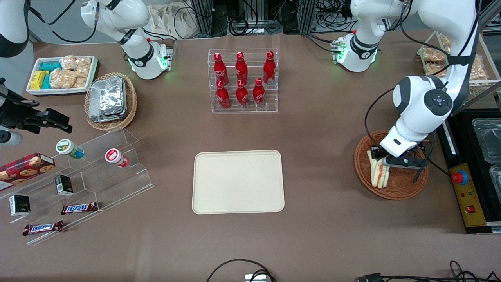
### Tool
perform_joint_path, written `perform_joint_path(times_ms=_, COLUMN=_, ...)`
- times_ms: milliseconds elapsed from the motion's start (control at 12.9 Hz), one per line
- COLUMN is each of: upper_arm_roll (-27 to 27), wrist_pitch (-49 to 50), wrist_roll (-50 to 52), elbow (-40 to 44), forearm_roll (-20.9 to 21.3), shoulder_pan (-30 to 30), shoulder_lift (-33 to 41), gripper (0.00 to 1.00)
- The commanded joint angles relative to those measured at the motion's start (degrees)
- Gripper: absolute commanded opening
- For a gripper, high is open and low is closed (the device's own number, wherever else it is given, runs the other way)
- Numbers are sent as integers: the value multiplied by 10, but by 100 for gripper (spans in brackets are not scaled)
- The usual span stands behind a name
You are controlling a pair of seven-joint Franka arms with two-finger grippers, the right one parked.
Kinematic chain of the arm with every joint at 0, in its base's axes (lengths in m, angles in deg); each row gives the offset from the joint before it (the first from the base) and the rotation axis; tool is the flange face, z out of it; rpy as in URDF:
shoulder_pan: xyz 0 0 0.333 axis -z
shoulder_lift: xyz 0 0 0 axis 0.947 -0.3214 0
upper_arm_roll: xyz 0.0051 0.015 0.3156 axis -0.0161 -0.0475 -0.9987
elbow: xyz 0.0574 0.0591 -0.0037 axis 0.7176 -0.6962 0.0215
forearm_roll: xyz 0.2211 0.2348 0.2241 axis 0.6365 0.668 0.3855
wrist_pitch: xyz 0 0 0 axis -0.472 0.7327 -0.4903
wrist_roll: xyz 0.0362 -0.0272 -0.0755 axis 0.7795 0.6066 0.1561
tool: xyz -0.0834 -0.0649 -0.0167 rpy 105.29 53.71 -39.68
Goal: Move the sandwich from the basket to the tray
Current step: 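Lift the sandwich out of the basket and carry it toward the tray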
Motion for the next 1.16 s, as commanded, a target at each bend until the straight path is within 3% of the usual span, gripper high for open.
perform_joint_path(times_ms=0, upper_arm_roll=-4, wrist_pitch=50, wrist_roll=2, elbow=52, forearm_roll=5, shoulder_pan=22, shoulder_lift=-3, gripper=10)
perform_joint_path(times_ms=542, upper_arm_roll=-4, wrist_pitch=194, wrist_roll=88, elbow=215, forearm_roll=18, shoulder_pan=100, shoulder_lift=-59, gripper=11)
perform_joint_path(times_ms=1084, upper_arm_roll=-4, wrist_pitch=298, wrist_roll=250, elbow=439, forearm_roll=52, shoulder_pan=211, shoulder_lift=-201, gripper=11)
